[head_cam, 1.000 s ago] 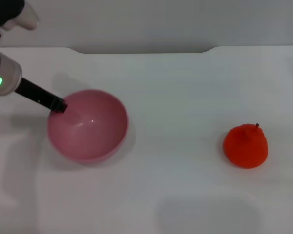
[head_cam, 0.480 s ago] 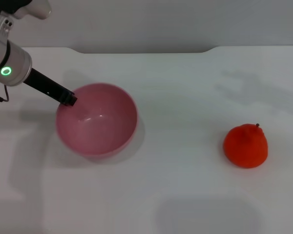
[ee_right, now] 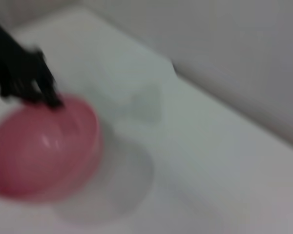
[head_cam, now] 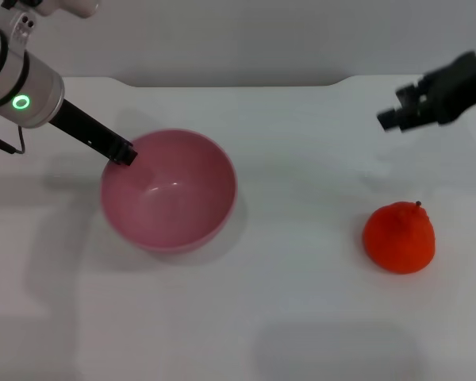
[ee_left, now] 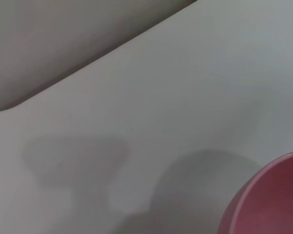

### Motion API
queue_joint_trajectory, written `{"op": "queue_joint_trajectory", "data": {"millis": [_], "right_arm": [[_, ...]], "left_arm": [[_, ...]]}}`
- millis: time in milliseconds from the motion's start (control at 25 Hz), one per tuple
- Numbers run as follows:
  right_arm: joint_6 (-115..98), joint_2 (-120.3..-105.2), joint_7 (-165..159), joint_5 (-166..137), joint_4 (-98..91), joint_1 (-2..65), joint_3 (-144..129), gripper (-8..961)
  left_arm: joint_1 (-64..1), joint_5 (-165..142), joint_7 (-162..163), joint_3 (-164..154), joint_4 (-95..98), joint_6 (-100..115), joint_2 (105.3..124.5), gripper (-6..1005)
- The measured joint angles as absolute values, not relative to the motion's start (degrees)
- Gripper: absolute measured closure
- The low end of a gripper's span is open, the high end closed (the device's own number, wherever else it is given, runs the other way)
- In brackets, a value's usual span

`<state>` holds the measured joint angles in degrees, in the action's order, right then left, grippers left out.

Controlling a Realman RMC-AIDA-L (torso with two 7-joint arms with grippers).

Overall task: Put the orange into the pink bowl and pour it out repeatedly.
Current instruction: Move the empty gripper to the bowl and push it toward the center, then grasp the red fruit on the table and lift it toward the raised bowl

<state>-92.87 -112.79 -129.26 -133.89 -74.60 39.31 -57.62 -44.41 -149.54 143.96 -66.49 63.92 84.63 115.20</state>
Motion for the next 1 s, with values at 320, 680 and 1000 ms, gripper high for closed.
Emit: {"op": "queue_joint_trajectory", "data": {"millis": [320,680,1000], "right_arm": [[-94.0,-116.91,-129.5,-147.3,-74.8,39.8,-61.3,400],[-93.5,-117.64,-129.4,-149.6,-71.3,39.1,-63.2,400],[-89.9,-118.15,-129.5,-151.3,-66.6,39.0,-63.3,401]], "left_arm": [[-44.8,-149.6,144.0,-66.9,63.6,84.8,115.59,957],[-44.9,-149.6,144.0,-66.9,63.5,85.2,115.71,957],[-45.2,-149.6,144.0,-67.1,63.5,86.0,115.84,958]]}}
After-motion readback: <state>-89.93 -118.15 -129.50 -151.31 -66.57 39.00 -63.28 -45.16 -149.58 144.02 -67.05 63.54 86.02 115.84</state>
